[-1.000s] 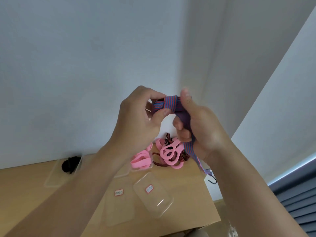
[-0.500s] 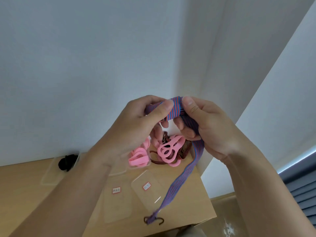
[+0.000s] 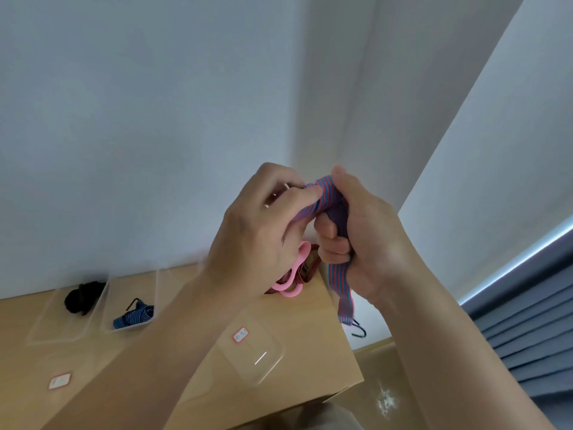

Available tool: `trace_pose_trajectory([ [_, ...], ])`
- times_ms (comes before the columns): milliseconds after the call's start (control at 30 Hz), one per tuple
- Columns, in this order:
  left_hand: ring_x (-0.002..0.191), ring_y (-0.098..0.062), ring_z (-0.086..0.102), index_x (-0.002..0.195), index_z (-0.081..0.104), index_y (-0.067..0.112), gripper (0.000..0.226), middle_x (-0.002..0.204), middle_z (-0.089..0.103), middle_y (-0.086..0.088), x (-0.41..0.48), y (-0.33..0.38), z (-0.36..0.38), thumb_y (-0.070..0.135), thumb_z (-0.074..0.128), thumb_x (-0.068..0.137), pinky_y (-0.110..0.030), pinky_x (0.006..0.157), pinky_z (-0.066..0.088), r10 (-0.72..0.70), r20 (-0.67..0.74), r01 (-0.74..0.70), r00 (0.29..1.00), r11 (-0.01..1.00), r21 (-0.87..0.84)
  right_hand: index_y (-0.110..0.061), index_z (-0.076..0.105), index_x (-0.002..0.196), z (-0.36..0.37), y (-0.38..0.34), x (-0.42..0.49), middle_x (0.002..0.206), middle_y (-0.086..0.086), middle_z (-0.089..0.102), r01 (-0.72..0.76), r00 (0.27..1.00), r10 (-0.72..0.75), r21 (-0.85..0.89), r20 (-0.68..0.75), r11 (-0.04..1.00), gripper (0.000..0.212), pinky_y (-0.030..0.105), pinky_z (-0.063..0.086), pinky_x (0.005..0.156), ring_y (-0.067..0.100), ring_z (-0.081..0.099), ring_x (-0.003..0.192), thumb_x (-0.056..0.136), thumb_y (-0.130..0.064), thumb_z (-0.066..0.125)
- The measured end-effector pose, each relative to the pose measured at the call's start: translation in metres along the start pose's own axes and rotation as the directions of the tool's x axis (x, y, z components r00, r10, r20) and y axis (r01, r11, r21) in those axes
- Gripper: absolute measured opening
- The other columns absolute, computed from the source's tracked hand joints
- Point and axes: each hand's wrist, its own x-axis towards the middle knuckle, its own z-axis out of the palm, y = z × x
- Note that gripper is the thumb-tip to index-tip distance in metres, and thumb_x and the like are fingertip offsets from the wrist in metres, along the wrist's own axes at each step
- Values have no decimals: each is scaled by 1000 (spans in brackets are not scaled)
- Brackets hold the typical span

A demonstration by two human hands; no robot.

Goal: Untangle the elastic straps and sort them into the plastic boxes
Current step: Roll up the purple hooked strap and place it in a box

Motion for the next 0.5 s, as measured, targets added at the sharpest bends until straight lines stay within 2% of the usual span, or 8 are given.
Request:
trace_pose_trajectory([
  [67,85,-19,62,117,70,9,34,105,62,-6,4,3,-1,3,72,83,-29,75,52,-159,104,177,982,963,-202,-13,56,66,-7,-1,-1,50,6,36,75,997,-75,-38,-13,996,49,24,17,41,17,17,44,103,-43,44],
  [100,82,-18,63,119,67,15,37,103,62,0,5,6,-1,11,72,83,-30,72,54,-314,198,366,929,865,-344,-14,54,64,-11,-1,-2,50,6,35,122,992,-124,-57,-18,991,50,27,15,43,17,17,46,103,-43,43],
  [133,75,-18,63,117,65,18,35,96,64,5,7,10,-1,19,71,83,-31,65,54,-448,326,554,832,686,-471,-16,53,63,-15,-3,-3,51,7,36,173,985,-175,-81,-17,982,51,30,14,45,19,16,48,103,-45,42],
  [200,57,-21,59,109,65,9,34,79,63,-1,8,18,0,32,69,84,-31,50,48,-526,546,747,651,317,-585,-21,52,56,-23,-7,-4,53,8,37,271,962,-274,-172,5,947,55,33,16,46,23,18,51,102,-48,37],
  [300,47,-21,54,98,65,3,44,72,62,-8,15,28,8,45,68,86,-27,42,42,-505,671,800,542,68,-595,-2,54,67,-35,-11,-3,56,10,40,370,924,-381,-355,41,858,64,27,26,46,19,28,49,104,-48,31],
  [400,45,-18,52,92,63,0,37,67,61,-4,23,34,20,36,62,91,-25,40,41,-588,601,777,541,76,-625,5,49,75,-45,-7,0,58,12,43,388,916,-397,-374,56,842,62,22,31,46,15,33,47,109,-44,30],
  [433,44,-19,52,91,63,0,33,66,61,-3,24,35,24,33,61,92,-26,41,42,-620,547,767,562,144,-625,0,52,73,-48,-6,1,57,11,44,374,923,-381,-352,51,858,60,21,30,44,15,34,44,110,-43,30],
  [500,42,-20,55,92,64,7,23,63,62,3,24,36,33,30,61,95,-25,44,44,-659,405,748,634,388,-539,-7,53,72,-53,-8,5,54,8,46,265,964,-265,-229,29,937,57,20,27,39,15,32,38,109,-44,32],
])
